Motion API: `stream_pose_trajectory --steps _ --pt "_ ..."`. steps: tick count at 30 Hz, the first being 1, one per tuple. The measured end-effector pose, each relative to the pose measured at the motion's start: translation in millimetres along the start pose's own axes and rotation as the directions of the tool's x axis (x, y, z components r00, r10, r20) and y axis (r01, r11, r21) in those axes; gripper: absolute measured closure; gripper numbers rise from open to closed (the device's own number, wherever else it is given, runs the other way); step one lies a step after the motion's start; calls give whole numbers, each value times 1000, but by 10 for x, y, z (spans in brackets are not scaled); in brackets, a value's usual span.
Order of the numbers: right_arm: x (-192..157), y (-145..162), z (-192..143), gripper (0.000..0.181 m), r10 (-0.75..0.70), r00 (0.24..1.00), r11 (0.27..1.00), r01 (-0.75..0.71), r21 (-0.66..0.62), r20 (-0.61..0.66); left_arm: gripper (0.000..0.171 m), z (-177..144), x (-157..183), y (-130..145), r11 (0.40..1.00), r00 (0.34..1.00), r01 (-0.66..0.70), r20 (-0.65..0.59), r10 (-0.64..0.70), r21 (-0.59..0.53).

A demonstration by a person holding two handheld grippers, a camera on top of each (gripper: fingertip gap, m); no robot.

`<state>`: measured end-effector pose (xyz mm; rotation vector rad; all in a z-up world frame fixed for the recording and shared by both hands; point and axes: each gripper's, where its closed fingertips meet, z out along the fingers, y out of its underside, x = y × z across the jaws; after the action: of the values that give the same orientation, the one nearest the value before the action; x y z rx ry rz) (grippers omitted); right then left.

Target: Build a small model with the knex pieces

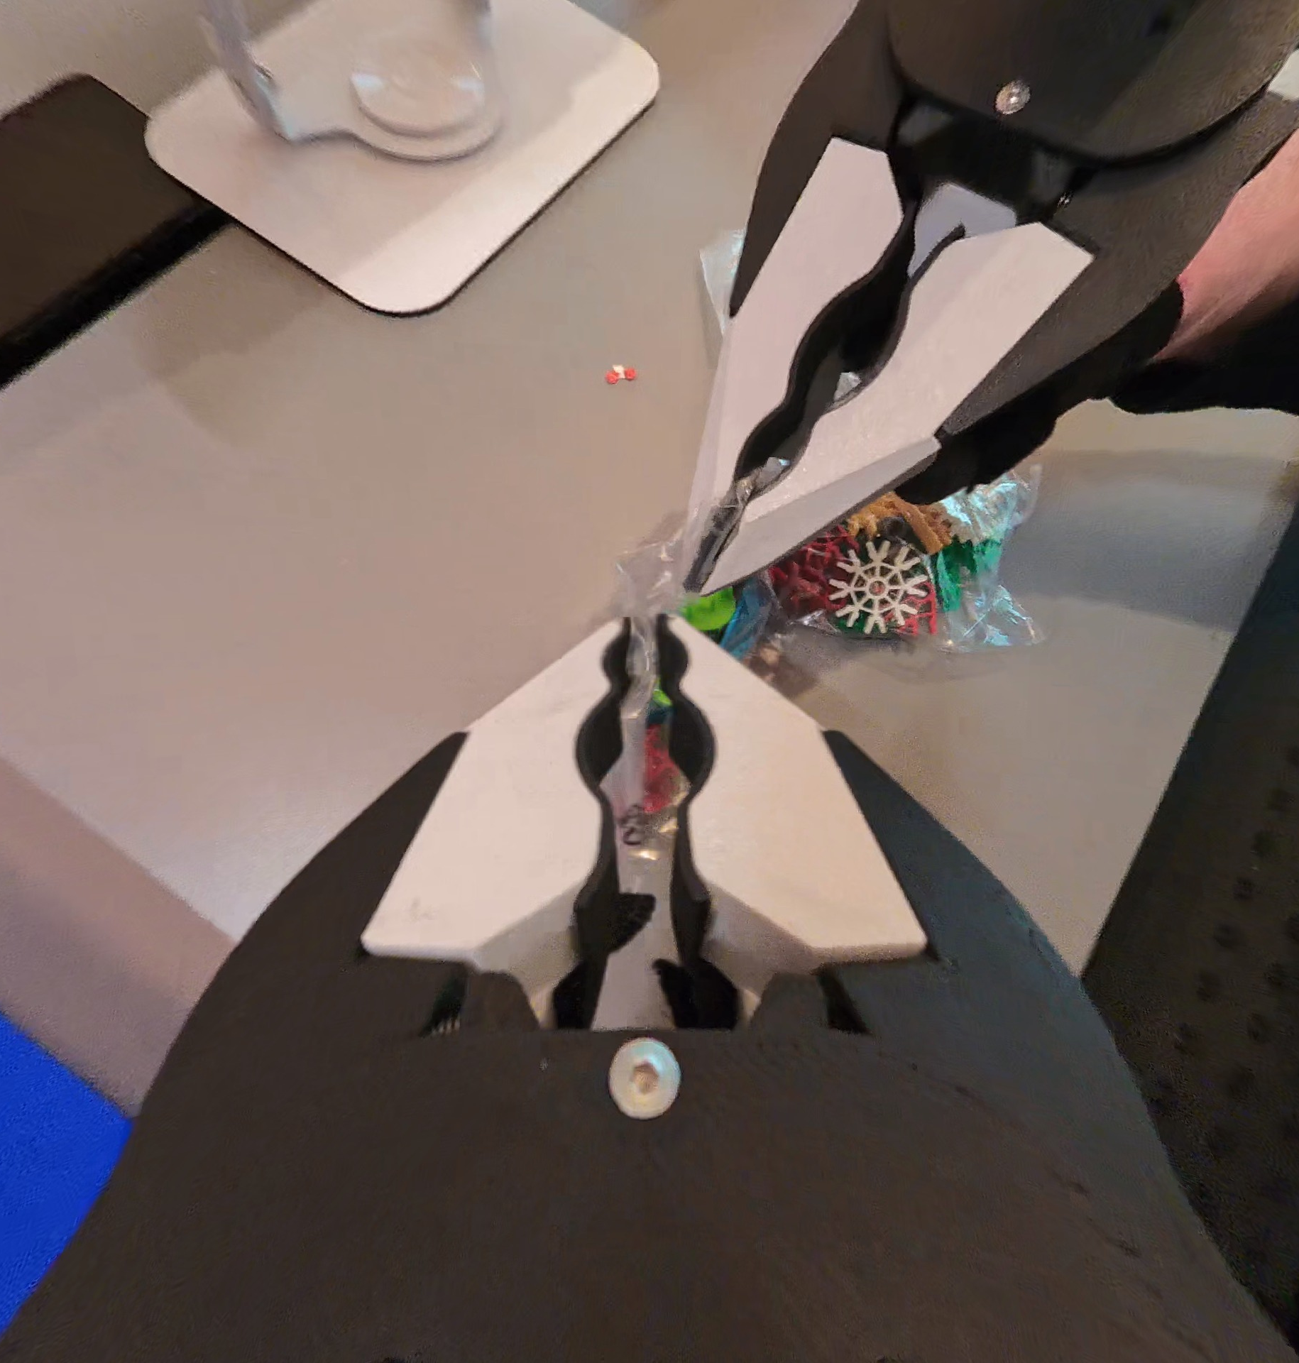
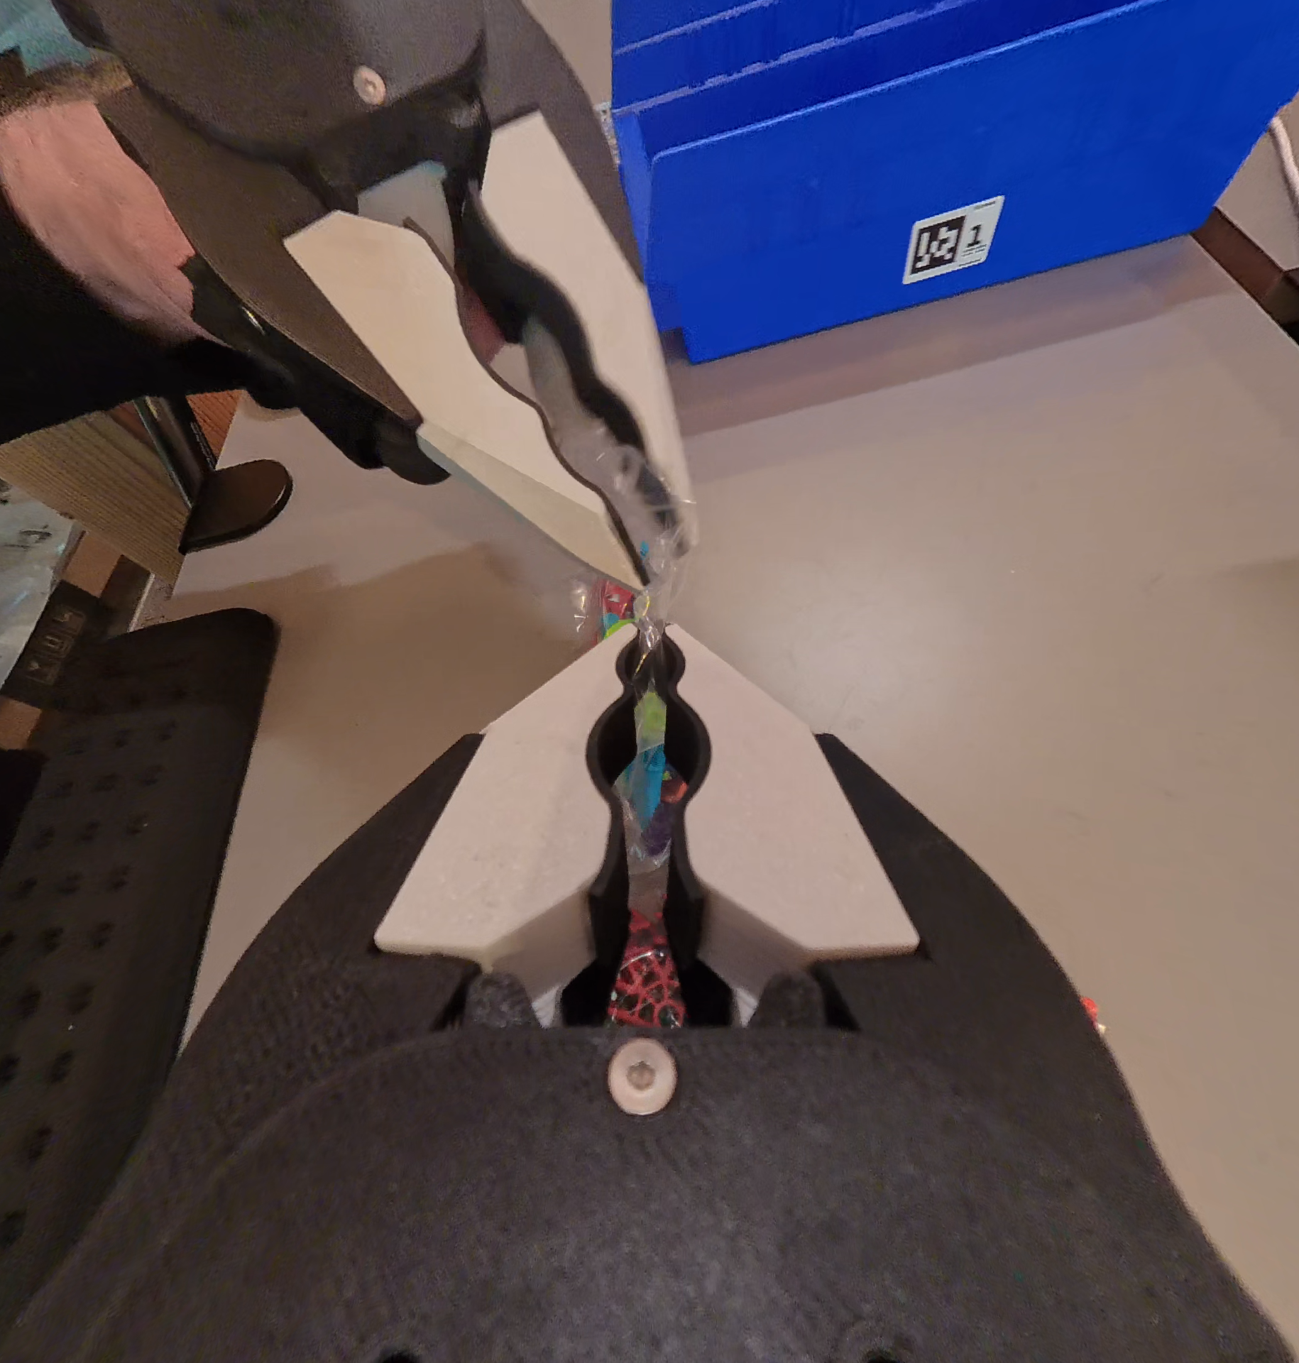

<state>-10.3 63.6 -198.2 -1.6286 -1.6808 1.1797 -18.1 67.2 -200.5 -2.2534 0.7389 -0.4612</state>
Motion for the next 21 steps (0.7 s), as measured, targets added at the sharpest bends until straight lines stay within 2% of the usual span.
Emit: stream_pose_trajectory --steps 2,6,8,10,12,17,21 --pt "27 -11 -21 181 39 999 999 -39 22 0 171 26 12 -9 1000 999 21 -37 -20 8" --pt "54 -67 -53 161 99 995 992 -99 83 2 171 56 28 -38 997 996 61 -62 -58 49" --pt "78 -72 -36 166 122 992 988 -122 97 6 171 76 49 -44 995 994 79 -81 -75 57" --pt "140 -60 -22 181 163 987 981 -162 111 4 171 87 84 -82 994 993 75 -95 -68 79" --pt "138 -31 4 181 180 983 978 -182 101 28 171 114 117 -94 996 996 43 -87 -36 80" --pt "176 18 55 181 186 982 981 -184 66 -26 171 152 198 -112 994 994 -89 -62 93 70" --pt "220 45 85 181 180 982 983 -178 36 -57 171 199 243 -152 988 991 -127 -28 130 87"
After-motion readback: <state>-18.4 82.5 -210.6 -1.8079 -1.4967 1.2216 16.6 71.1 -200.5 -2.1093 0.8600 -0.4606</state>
